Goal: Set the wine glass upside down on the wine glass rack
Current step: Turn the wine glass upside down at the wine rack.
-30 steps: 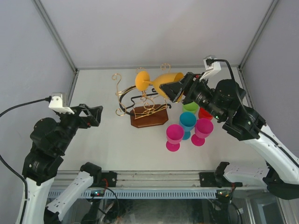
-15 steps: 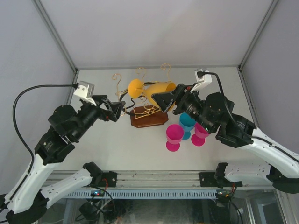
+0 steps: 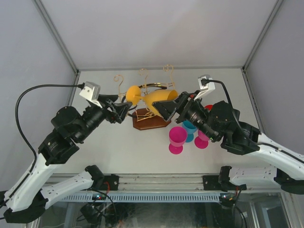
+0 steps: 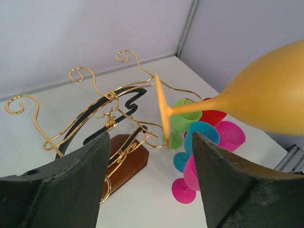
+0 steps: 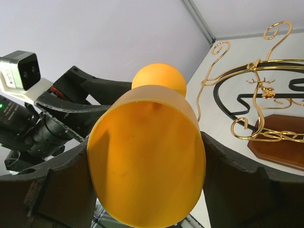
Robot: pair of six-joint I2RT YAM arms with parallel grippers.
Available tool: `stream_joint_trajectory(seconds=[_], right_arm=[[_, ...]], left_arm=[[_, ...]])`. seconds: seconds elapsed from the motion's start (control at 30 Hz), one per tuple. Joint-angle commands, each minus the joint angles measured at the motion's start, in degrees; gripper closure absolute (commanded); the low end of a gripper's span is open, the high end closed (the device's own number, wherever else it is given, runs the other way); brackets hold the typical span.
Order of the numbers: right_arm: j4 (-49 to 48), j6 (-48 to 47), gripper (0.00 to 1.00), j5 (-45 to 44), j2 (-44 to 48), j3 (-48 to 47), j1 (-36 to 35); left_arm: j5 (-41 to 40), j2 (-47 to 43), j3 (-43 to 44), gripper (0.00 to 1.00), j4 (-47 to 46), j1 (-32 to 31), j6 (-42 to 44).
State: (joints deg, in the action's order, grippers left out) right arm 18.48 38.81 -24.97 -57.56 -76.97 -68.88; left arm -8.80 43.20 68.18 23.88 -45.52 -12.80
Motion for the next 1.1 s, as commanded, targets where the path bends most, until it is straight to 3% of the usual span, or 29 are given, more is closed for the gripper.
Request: stream_joint_trajectory(seconds=[0.0, 0.37, 0.5, 0.67, 0.73, 0.87, 1.07], right_arm=[[-4.37, 0.79, 0.48, 1.3, 0.17, -0.2, -1.22], [-5.21, 1.05, 0.48, 2.52, 0.69, 0.81, -2.91], [-5.09, 0.94, 0.47, 2.52, 0.78, 1.24, -3.01], [-4.29, 0.7, 0.46, 2.61, 0.74, 1.55, -3.01], [-4.3, 0.61, 0.45, 2.76, 0.78, 1.58, -3.01], [-4.29, 0.07, 0.37, 3.36, 0.91, 1.56, -2.89], [-2.01, -1.18, 0.14, 4.34, 2.4, 1.56, -1.08]], left_arm=[[-2.39, 0.81, 0.11, 0.29, -2.63, -1.15, 1.81], [-4.13, 1.58, -0.24, 0.51, -2.74, -1.24, 2.03], [-3.92, 1.71, -0.37, 0.64, -3.08, -1.24, 1.89], [-3.32, 1.39, -0.44, 0.92, -3.22, -1.24, 1.72], [-3.0, 1.08, -0.58, 0.96, -3.14, -1.24, 1.8], [-3.09, 0.26, -1.07, 1.0, -2.81, -1.25, 2.57], [-4.83, -1.83, -1.13, 1.0, -0.15, -1.24, 5.38]])
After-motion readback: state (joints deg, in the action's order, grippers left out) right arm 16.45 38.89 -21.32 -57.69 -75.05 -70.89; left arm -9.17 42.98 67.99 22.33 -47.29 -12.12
